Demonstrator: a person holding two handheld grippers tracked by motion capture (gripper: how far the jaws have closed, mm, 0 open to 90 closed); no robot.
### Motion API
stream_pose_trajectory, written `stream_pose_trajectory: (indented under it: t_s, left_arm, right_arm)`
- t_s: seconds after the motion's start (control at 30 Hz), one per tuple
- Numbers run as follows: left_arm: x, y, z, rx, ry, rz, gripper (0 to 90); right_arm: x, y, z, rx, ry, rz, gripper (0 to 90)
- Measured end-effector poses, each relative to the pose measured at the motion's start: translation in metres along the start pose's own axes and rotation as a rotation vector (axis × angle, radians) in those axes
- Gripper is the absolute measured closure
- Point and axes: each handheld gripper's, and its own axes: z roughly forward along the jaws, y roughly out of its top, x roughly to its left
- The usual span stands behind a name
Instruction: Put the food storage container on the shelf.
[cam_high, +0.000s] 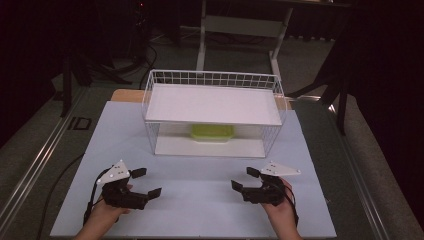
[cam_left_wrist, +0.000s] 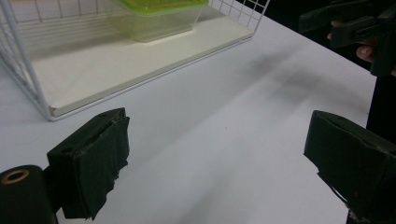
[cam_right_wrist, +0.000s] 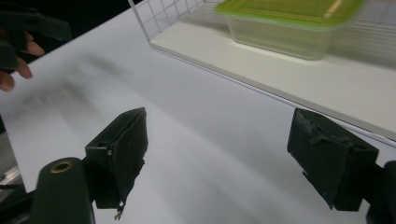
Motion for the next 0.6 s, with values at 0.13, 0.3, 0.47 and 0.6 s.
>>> stream_pose_trajectory:
  t_s: [0.13, 0.3, 0.47, 0.6]
  left_arm:
    - [0.002, -0.004, 0.0, 0.012, -0.003, 0.017, 7.5]
    - [0.007, -0.011, 0.002, -0.009, 0.009, 0.009, 7.5]
    - [0.012, -0.017, 0.004, -0.002, 0.046, 0.004, 7.4]
    - [0.013, -0.018, 0.002, -0.006, 0.064, 0.013, 7.4]
  right_arm:
    - [-0.008, -0.007, -0.007, 0.004, -0.012, 0.005, 20.2]
    - [-0.018, -0.018, -0.006, -0.013, -0.029, 0.004, 20.4]
    - [-0.027, -0.024, -0.004, -0.001, -0.029, 0.015, 20.3]
    - [-0.03, -0.029, -0.006, 0.021, -0.037, 0.006, 19.9]
